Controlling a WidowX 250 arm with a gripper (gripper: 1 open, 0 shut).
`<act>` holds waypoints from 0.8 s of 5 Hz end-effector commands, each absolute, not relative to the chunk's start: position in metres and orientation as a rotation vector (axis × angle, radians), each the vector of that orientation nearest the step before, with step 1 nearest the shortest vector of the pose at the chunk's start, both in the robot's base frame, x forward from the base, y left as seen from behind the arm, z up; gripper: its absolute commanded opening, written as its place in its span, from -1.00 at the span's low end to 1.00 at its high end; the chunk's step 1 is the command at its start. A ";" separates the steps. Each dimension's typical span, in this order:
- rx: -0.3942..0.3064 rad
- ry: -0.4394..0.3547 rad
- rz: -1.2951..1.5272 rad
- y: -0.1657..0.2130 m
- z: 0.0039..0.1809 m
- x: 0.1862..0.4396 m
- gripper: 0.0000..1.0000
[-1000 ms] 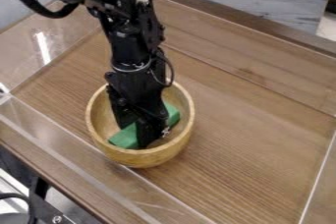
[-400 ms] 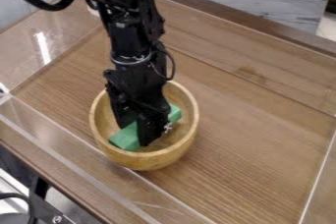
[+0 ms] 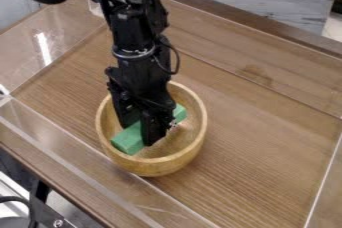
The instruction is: Remove the green block from inside the brown bowl and put it on the table
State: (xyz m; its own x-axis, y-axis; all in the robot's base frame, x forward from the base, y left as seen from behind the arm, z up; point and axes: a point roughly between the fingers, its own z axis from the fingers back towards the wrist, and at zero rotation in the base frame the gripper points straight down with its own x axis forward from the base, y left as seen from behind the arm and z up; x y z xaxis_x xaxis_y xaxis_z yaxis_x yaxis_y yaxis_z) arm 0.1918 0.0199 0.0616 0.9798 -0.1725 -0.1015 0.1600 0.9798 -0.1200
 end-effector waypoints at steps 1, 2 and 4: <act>-0.110 0.053 -0.154 0.024 0.079 0.202 -1.00; -0.121 0.049 -0.147 0.025 0.083 0.203 -1.00; -0.140 0.041 -0.130 0.027 0.092 0.205 -1.00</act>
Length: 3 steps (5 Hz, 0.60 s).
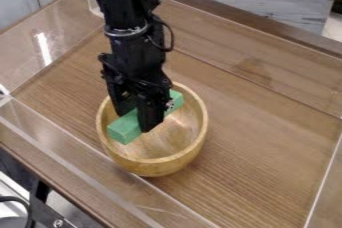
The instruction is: Remove the green block from inside the brown bowl and put it on the table
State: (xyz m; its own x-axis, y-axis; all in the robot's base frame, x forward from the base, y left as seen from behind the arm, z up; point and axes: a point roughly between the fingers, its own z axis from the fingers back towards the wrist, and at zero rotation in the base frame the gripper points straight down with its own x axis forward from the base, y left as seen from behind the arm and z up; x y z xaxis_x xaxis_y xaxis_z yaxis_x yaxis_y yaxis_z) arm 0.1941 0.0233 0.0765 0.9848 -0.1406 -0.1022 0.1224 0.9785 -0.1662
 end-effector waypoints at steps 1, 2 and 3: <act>-0.145 0.049 -0.122 0.017 0.104 0.205 -1.00; -0.150 0.055 -0.119 0.006 0.115 0.205 -1.00; -0.155 0.062 -0.120 -0.005 0.123 0.205 -1.00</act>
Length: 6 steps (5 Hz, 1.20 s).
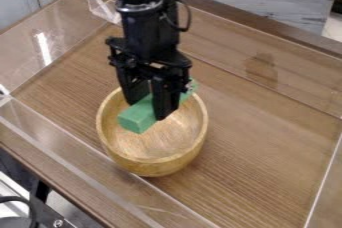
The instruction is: Remove the green block from inside the brown bowl and put it on the table
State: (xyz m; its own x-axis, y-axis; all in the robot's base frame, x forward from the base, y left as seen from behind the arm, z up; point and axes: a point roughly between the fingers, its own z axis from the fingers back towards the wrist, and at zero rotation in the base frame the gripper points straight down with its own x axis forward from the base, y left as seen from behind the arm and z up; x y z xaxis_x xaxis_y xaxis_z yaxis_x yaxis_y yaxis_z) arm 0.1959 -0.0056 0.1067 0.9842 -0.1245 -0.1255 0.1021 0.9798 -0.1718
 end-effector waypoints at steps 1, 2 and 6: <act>-0.158 0.068 -0.130 -0.019 0.130 0.206 -1.00; -0.160 0.071 -0.151 -0.040 0.130 0.207 -1.00; -0.116 0.016 -0.199 -0.124 0.109 0.213 -1.00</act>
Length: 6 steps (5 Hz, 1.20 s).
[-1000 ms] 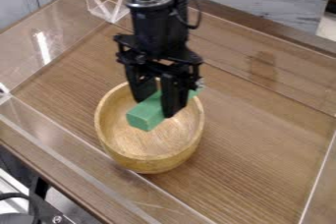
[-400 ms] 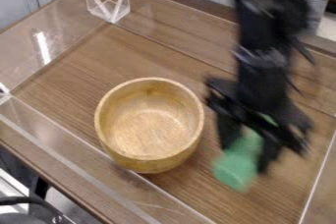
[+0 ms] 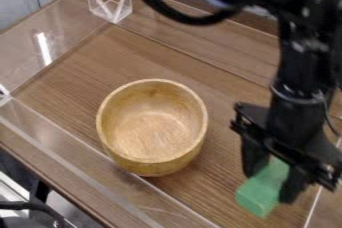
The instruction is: Remove the green block from inside the brown bowl and put it on the table
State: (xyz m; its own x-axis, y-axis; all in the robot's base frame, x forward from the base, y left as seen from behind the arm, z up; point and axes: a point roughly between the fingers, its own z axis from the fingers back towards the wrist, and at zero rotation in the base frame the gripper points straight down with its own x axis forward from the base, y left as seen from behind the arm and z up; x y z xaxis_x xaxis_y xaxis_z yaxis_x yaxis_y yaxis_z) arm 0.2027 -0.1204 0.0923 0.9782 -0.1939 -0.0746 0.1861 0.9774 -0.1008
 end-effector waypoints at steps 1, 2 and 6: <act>-0.107 -0.014 -0.132 -0.100 0.131 0.221 -1.00; -0.096 -0.073 -0.023 -0.068 0.180 0.232 -1.00; -0.066 -0.136 0.044 0.012 0.183 0.222 -1.00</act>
